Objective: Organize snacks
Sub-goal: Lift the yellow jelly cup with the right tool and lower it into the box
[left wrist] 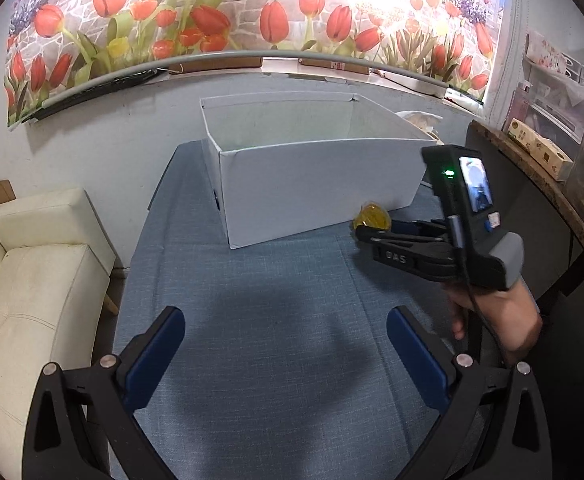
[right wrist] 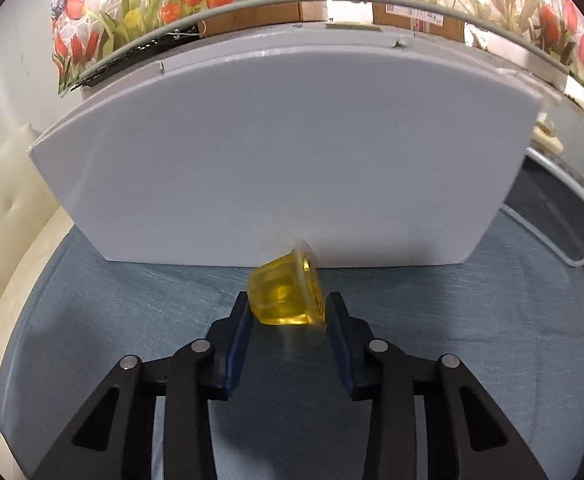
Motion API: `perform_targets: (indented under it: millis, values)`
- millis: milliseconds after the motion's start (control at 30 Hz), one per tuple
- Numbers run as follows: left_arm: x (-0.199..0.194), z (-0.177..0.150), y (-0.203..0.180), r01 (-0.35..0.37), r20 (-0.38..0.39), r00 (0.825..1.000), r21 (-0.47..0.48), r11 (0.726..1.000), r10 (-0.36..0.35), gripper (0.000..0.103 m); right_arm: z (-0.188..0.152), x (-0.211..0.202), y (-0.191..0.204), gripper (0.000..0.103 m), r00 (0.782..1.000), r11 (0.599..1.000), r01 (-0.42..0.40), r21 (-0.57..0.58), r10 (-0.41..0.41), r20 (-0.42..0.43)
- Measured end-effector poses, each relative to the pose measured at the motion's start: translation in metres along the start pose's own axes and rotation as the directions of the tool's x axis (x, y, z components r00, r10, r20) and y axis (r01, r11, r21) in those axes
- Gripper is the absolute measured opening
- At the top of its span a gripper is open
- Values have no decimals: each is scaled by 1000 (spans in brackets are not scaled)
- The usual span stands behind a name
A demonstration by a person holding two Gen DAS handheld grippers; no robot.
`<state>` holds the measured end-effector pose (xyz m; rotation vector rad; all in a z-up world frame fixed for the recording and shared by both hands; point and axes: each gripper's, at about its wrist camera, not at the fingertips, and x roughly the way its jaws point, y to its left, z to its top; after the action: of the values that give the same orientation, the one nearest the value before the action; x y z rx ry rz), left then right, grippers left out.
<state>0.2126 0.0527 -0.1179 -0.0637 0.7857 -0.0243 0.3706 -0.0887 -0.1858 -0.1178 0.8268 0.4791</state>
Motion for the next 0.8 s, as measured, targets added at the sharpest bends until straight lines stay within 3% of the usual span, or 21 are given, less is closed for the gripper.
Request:
perform_targets:
  millis: [233,567,800]
  values:
    - [1,8,-2,9,16,1000,2,1000,-9,103,-17,-44,7,33,999,998,2,-62,0,36]
    - [-2,10,-11,11,24,1000,14,1000,-12,103,-19,-59,-3,32,999,999,-38,-29,39,31]
    - [-2,13,-16,16,26,1000,28,999,-17,103,20,-99,0,32,988,996,-76,-36,80,131]
